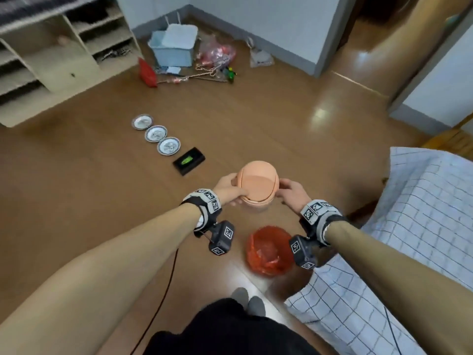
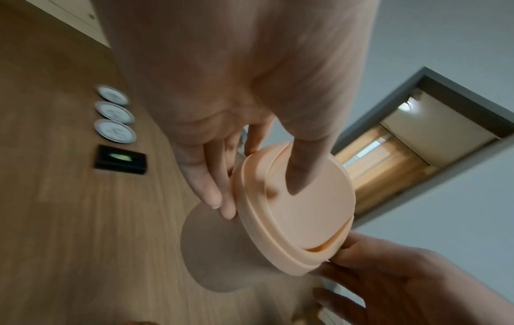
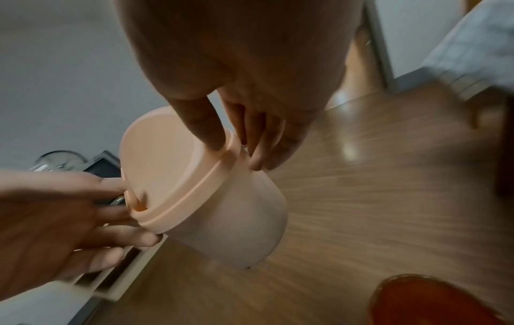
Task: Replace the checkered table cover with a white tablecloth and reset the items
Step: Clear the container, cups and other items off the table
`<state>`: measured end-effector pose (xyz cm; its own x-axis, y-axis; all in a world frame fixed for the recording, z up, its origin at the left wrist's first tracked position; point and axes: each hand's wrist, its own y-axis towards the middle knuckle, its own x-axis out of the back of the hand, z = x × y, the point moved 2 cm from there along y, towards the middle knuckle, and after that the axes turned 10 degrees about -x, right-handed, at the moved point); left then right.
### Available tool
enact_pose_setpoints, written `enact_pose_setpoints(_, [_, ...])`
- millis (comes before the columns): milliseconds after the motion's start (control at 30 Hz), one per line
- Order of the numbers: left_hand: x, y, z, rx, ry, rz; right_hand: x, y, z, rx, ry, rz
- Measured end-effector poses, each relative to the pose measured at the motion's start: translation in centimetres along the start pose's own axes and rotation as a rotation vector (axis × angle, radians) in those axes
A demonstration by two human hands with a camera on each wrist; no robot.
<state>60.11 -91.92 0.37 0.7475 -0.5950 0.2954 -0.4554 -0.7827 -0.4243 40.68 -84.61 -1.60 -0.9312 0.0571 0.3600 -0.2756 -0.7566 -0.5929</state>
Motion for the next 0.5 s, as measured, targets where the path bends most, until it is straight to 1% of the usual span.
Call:
enact_pose_setpoints(100, [5.3, -2.1, 2.2, 0.056, -0.013, -0.139, -5.2, 0.5, 4.1, 0.017, 0.066, 0.143])
enact_pose_setpoints(233, [11.5, -4.0, 5.2, 0.123, 0.006, -0.249, -11.5, 1.3, 7.7, 0.019, 0.089, 0.298])
enact_pose_setpoints(367, [16.5, -4.0, 8.2, 0.185, -0.044, -0.283, -16.5, 3.5, 10.6, 0.019, 0.027, 0.372])
enact_pose_setpoints(500, [21.4, -1.6, 11.4, 0.219, -0.1, -0.288, -21.2, 7.4, 13.9, -0.021, -0.034, 0.388])
